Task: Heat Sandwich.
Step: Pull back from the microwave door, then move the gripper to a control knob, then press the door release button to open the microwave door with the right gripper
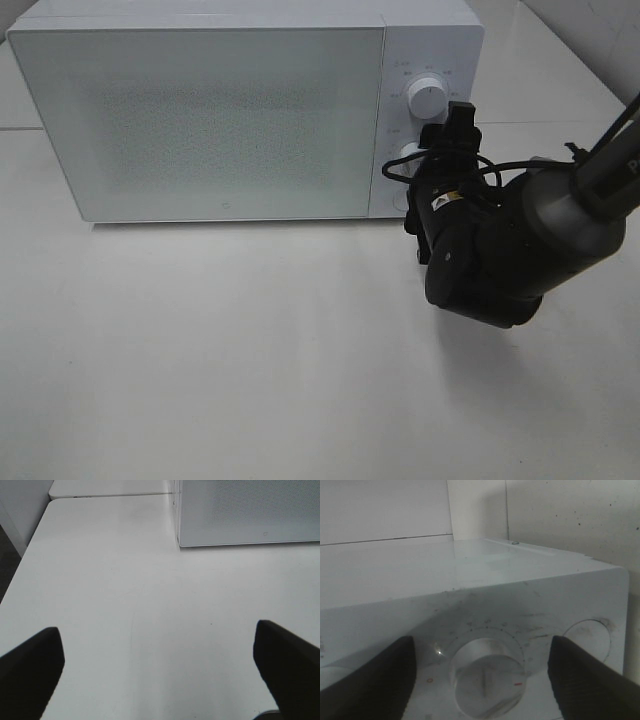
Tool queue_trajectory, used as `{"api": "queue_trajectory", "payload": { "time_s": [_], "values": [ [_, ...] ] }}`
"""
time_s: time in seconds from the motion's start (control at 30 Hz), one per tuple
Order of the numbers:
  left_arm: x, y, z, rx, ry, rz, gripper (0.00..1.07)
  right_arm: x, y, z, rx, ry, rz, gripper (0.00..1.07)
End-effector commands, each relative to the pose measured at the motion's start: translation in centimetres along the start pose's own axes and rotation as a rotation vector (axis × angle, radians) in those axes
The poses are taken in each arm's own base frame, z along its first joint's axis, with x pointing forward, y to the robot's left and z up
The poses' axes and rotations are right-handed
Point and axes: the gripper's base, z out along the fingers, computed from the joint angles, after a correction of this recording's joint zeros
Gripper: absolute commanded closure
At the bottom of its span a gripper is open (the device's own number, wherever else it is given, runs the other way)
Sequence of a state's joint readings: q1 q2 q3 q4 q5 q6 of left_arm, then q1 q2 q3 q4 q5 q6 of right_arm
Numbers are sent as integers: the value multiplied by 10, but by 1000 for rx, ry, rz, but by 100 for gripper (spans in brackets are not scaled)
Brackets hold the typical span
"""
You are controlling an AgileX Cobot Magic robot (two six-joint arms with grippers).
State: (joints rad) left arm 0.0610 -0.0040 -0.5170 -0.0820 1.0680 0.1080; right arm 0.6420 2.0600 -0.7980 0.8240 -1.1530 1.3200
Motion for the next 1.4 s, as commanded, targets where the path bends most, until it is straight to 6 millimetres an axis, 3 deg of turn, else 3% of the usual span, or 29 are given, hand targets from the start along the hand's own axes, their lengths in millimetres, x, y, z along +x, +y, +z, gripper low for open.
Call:
{"api": "queue_trajectory", "payload": {
  "time_s": [0.03,0.53,1.0,1.17,1.3,1.4],
  "values": [
    [2,-1,-3,8,-20,-3,9,2,27,3,-185,48,-42,31],
    [2,-1,-3,8,-20,-3,9,-6,8,-40,72,318,-307,32],
    [2,-1,-3,8,-20,-3,9,-5,18,-82,257,681,-914,32],
    [2,-1,-3,8,-20,-3,9,-10,21,-96,304,781,-1125,32],
    [2,-1,-3,8,-20,-3,9,-20,26,-114,344,938,-1397,32],
    [2,-1,-3,8,-20,-3,9,-23,27,-121,355,993,-1473,32]
  ]
}}
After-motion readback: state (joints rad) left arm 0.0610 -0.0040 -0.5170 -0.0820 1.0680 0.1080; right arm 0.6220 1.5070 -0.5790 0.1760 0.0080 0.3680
